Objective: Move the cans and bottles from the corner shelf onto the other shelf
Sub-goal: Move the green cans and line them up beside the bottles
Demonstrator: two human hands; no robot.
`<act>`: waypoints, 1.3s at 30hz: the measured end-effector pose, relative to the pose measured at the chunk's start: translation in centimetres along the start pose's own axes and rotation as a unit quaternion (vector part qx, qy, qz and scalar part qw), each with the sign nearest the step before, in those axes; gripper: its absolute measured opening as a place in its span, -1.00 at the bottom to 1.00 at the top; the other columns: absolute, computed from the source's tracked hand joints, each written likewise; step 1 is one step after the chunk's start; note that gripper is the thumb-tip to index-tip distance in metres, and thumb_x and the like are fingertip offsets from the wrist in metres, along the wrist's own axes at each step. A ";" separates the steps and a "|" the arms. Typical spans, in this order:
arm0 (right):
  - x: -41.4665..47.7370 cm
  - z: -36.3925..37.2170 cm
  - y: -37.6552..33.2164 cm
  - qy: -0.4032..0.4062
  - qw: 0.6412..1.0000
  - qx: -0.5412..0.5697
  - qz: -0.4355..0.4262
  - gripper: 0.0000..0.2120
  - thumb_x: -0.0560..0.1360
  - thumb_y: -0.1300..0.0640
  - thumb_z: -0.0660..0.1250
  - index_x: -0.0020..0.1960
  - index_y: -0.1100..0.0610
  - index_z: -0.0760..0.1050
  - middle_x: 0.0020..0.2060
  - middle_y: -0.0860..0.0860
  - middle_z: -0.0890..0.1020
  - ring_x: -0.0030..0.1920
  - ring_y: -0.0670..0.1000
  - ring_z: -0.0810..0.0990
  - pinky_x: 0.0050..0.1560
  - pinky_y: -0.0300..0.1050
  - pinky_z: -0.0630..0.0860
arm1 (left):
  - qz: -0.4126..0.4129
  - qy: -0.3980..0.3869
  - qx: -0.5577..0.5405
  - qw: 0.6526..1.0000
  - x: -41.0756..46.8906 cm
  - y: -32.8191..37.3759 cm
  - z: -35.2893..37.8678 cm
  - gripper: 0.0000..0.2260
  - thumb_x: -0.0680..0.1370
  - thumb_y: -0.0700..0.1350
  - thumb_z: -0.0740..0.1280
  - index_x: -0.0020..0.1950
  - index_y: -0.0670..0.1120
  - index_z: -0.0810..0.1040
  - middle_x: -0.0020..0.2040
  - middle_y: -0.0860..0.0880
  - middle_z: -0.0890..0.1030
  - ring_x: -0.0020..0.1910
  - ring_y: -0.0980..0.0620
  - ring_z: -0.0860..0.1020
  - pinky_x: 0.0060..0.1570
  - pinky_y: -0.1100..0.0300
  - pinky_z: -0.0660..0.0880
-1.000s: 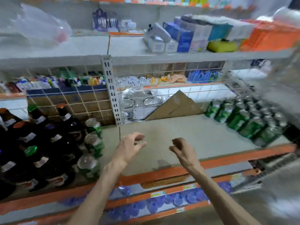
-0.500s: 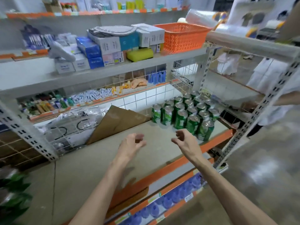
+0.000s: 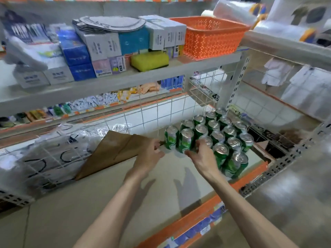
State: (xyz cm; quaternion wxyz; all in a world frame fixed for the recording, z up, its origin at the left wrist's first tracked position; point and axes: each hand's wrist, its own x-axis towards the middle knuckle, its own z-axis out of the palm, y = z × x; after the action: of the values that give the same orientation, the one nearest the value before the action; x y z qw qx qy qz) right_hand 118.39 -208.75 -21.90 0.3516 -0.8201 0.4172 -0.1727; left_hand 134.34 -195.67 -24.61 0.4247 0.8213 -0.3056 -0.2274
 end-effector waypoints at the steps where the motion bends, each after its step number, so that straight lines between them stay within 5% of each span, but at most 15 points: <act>1: 0.9 0.6 0.0 0.009 1.000 -0.005 -0.005 -0.56 0.43 -0.07 0.45 0.17 0.15 0.40 -0.08 0.02 0.54 -0.09 0.10 0.54 -0.15 -0.03 0.44 | 0.003 -0.004 0.001 1.000 1.1 0.0 0.4 -0.57 0.50 -0.08 0.47 0.34 -0.07 0.46 0.27 0.01 0.53 0.21 0.06 0.51 0.09 0.20 0.45; 4: 3.2 2.5 -0.2 0.030 0.999 -0.027 -0.022 -0.53 0.45 0.01 0.45 0.25 0.16 0.38 0.07 0.11 0.59 -0.01 0.16 0.59 -0.13 -0.02 0.45 | 0.004 -0.007 0.001 1.000 4.2 -0.4 1.4 -0.51 0.46 0.02 0.48 0.35 0.00 0.44 0.31 0.06 0.51 0.26 0.05 0.50 0.26 0.02 0.47; 9: 6.0 4.5 -0.1 0.055 0.994 -0.083 -0.035 -0.60 0.47 0.08 0.44 0.16 0.23 0.36 0.06 0.18 0.55 0.03 0.21 0.55 -0.16 -0.01 0.44 | 0.035 -0.011 -0.008 0.999 7.5 -0.8 3.6 -0.45 0.52 -0.10 0.48 0.46 -0.03 0.37 0.35 0.04 0.48 0.30 0.09 0.45 0.20 0.16 0.41; 15: 7.9 5.0 0.3 0.053 0.988 -0.145 0.015 -0.53 0.50 0.00 0.42 0.20 0.25 0.30 0.07 0.18 0.57 0.09 0.23 0.55 -0.17 -0.09 0.32 | 0.035 0.027 -0.051 0.998 10.1 -0.4 6.0 -0.48 0.38 0.01 0.56 0.27 0.07 0.45 0.18 0.03 0.58 0.17 0.04 0.56 0.18 -0.02 0.54; 23: 8.8 5.5 0.3 0.044 0.975 -0.217 0.024 -0.41 0.47 -0.13 0.41 0.24 0.26 0.31 0.16 0.19 0.45 0.08 0.26 0.58 -0.07 0.07 0.54 | 0.037 0.080 -0.049 0.995 10.1 -0.2 6.5 -0.48 0.37 -0.06 0.59 0.25 -0.02 0.45 0.09 0.06 0.51 0.05 0.13 0.50 -0.06 0.42 0.36; 28: 8.0 4.9 0.8 0.023 0.978 -0.207 -0.011 -0.46 0.42 -0.15 0.46 0.23 0.13 0.37 0.13 0.11 0.47 0.05 0.20 0.57 -0.23 -0.02 0.42 | 0.043 0.109 -0.019 0.993 8.2 -0.6 5.5 -0.59 0.32 -0.05 0.60 0.09 0.04 0.55 0.01 0.07 0.58 -0.05 0.14 0.55 -0.15 0.33 0.43; 33: 5.8 4.2 1.2 -0.012 0.993 -0.078 -0.087 -0.52 0.33 -0.06 0.54 0.16 0.05 0.48 -0.04 -0.02 0.59 -0.05 0.03 0.54 -0.23 -0.14 0.41 | -0.006 0.122 -0.054 0.991 3.7 -1.5 1.9 -0.49 0.27 0.05 0.64 0.12 0.00 0.54 0.00 0.07 0.64 -0.01 0.09 0.60 -0.02 0.14 0.57; 39: 2.7 4.7 -2.6 -0.124 0.976 0.123 -0.127 -0.54 0.28 0.17 0.59 0.07 -0.10 0.48 -0.15 -0.29 0.59 -0.15 -0.40 0.57 -0.16 -0.47 0.49 | -0.058 0.218 -0.109 0.968 -4.3 -2.1 -5.4 -0.59 0.32 0.02 0.63 0.00 -0.03 0.50 -0.08 0.07 0.65 -0.13 0.20 0.59 -0.23 0.37 0.48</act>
State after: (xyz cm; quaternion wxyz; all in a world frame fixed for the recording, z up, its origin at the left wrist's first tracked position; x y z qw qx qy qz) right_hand 124.20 -207.81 -23.32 0.4738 -0.8320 0.2382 -0.1630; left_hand 135.41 -188.71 -22.96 0.5539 0.8161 -0.1313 -0.0993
